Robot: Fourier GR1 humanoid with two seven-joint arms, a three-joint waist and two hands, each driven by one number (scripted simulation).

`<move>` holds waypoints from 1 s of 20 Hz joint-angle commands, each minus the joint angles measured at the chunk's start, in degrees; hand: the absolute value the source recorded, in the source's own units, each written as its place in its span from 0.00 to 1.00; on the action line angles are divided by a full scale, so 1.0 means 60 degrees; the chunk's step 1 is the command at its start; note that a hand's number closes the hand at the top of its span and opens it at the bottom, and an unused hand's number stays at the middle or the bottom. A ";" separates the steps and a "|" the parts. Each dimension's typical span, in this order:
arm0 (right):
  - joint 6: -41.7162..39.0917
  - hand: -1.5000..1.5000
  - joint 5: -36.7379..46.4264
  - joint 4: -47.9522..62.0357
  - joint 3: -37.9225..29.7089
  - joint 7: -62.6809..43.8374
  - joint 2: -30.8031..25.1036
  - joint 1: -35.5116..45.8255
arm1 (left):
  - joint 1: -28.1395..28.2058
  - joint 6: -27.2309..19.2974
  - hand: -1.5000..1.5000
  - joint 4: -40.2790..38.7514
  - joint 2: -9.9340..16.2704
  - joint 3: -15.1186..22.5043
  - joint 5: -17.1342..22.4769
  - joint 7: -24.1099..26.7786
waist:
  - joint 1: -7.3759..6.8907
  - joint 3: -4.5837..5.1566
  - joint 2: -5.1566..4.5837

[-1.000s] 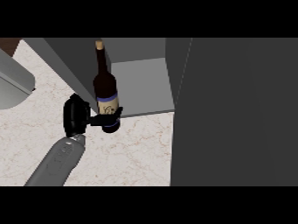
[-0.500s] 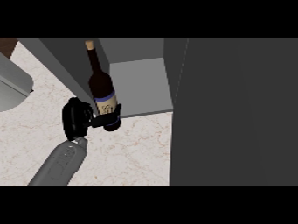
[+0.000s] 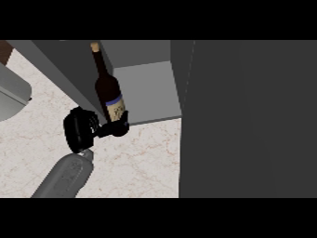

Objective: Pick up the wine, place it into the cabinet and close the cabinet

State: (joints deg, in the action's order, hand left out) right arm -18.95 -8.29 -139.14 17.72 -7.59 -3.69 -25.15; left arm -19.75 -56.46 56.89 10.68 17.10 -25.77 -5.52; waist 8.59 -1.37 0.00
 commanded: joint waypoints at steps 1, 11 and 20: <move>-0.0134 0.00 -0.0490 -0.0182 -0.0049 -0.0105 -0.0101 -0.0021 | -0.2263 0.1043 0.00 -0.1470 -0.0711 0.0351 -0.0449 -0.0806 | 0.0403 0.0191 -0.0341; -0.0223 0.00 -0.0442 -0.0195 0.0120 -0.0109 -0.0084 -0.0101 | -0.1992 0.1169 0.00 -0.1402 -0.0449 0.0418 -0.1364 -0.1800 | 0.0574 0.0194 -0.0334; -0.0281 0.00 -0.0440 -0.0062 0.0109 -0.0123 -0.0064 0.0060 | -0.2002 0.1206 0.00 -0.0276 -0.1074 0.0611 -0.1038 -0.1965 | 0.0414 0.0254 -0.0319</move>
State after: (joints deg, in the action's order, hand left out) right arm -20.21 -9.23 -138.25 18.20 -7.41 -3.59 -24.92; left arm -18.49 -56.76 59.65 11.69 18.42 -33.81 -15.63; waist 8.81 -1.19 -0.25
